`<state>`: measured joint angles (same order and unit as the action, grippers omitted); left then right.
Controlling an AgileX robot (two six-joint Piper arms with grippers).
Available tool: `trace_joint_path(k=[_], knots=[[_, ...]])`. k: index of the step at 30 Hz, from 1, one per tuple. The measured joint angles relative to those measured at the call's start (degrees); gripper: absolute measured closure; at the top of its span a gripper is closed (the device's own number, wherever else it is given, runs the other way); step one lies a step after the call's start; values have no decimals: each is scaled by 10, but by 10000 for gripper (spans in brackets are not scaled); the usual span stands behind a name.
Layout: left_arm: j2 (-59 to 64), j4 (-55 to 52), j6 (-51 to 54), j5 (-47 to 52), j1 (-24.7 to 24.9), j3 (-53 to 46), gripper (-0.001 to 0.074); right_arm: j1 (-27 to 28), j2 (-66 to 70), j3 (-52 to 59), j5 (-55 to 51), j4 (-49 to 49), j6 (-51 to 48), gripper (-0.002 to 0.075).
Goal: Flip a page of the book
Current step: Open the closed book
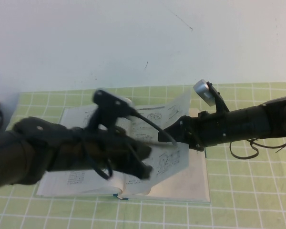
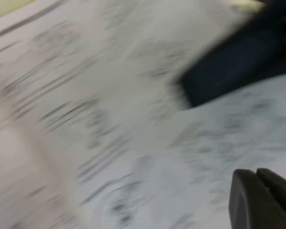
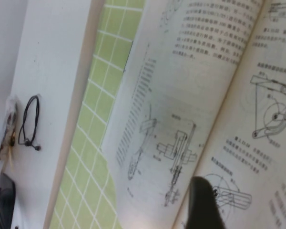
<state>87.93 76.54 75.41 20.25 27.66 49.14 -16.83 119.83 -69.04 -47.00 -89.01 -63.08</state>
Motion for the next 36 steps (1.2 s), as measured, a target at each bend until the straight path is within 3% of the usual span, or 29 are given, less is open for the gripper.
trace_joint_path(k=[7, 12, 15, 26, 36], knots=[[-30, -108, -55, -39, 152, -1, 738, 0, 0, 0, -17, -7, -4, 320], [-11, -128, -64, -152, 245, -1, 738, 0, 0, 0, -22, -7, -8, 320], [15, -127, -66, -227, 276, -1, 738, 0, 0, 0, -22, -7, -9, 320], [136, -67, -47, -375, 287, -1, 738, 0, 0, 0, -32, -14, -19, 320], [153, 46, 1, -534, 287, -1, 738, 0, 0, 0, -68, -19, -25, 320]])
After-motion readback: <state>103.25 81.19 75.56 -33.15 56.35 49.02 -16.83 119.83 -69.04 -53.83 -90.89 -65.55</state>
